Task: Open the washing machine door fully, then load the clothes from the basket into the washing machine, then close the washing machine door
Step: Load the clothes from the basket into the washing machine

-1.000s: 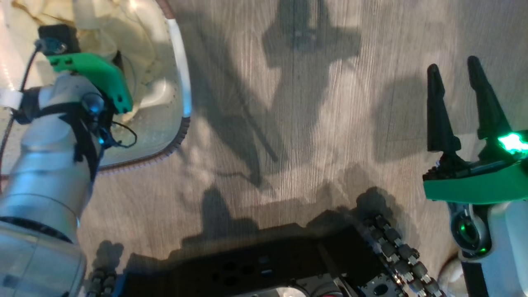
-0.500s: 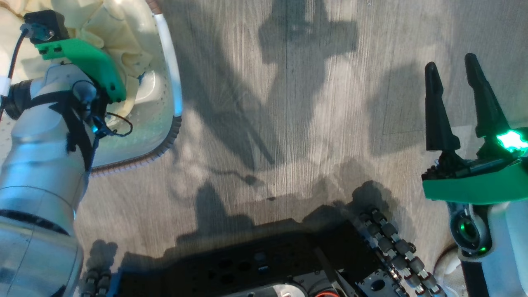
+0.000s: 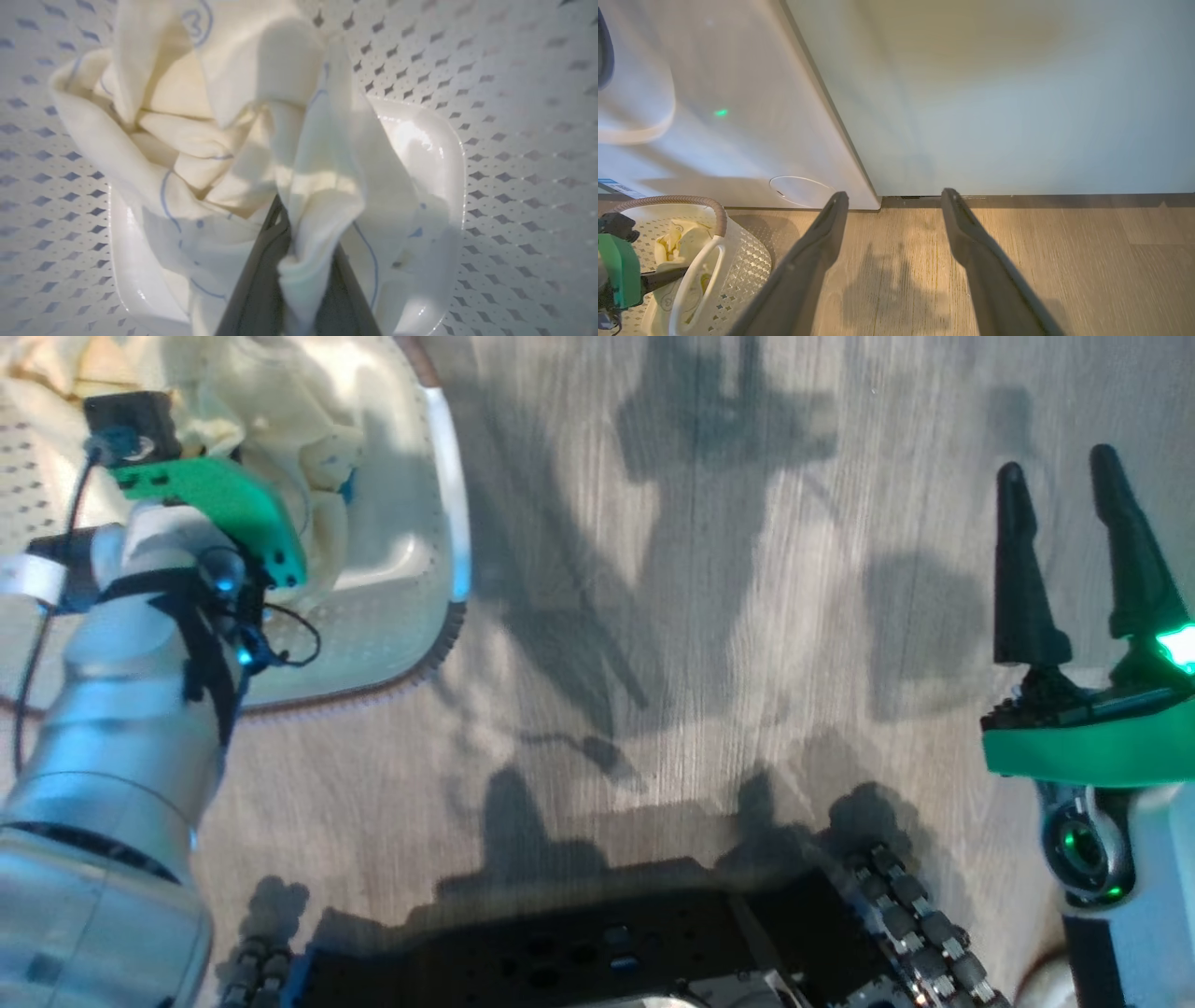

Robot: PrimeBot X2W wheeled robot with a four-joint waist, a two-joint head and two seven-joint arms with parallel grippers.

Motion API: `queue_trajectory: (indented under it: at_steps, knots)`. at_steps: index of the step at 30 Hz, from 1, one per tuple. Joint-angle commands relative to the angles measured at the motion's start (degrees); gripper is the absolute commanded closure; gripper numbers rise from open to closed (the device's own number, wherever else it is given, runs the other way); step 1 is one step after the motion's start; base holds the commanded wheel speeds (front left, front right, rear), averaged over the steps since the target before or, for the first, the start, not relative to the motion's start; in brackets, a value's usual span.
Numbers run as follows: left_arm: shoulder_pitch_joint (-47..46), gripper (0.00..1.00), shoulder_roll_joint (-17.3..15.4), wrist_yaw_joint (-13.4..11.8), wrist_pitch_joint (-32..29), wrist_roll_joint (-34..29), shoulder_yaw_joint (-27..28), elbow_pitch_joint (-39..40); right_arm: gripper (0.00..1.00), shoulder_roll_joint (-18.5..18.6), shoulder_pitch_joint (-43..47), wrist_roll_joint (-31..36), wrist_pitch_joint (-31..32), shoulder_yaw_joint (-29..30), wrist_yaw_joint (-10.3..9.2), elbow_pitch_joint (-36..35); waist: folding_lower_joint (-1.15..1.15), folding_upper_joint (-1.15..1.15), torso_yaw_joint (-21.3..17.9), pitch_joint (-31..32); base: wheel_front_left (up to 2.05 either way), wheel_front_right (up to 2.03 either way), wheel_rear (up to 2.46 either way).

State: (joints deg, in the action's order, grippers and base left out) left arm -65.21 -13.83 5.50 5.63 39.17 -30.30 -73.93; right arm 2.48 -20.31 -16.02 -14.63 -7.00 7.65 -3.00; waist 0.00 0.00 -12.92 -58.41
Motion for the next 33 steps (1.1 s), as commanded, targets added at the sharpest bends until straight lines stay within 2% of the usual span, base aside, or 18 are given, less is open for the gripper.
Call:
queue_trajectory:
  at_steps: [1,12,19,21,30,33]
  knots:
    - [2.04,1.00,-1.28,-0.57,1.89,-0.59,0.31,0.28,0.00,0.40,2.19,0.48,-0.37,-0.23,-0.16,-1.20,0.00,0.00,1.24,1.50,0.00,0.00,0.00]
    - [4.82,1.00,0.96,-3.56,8.93,-1.92,-0.46,1.73,0.00,0.40,3.99,3.28,-0.37,2.63,-0.16,-0.92,0.00,0.00,5.33,8.96,0.00,0.00,0.00]
    - [11.39,1.00,-0.19,-7.93,9.35,-5.04,2.48,13.69,0.00,0.40,6.25,4.70,-0.37,4.93,-0.16,-0.21,0.00,0.00,7.43,15.89,0.00,0.00,0.00]
    - [15.21,1.00,-0.45,-9.63,9.35,-7.06,4.35,19.75,0.00,0.51,7.37,5.13,-0.34,5.37,-0.16,0.29,0.00,0.00,8.14,18.86,0.00,0.00,0.00]
    - [26.23,1.00,-0.49,-12.43,9.36,-13.18,9.76,36.52,0.00,1.08,10.82,5.92,1.05,5.90,-0.16,0.42,0.00,0.00,9.96,27.73,0.00,0.00,0.00]
    - [28.53,1.00,-0.41,-12.91,9.36,-14.34,10.80,39.94,0.00,1.16,11.49,6.09,1.41,5.76,-0.16,0.32,0.00,0.00,10.26,29.74,0.00,0.00,0.00]
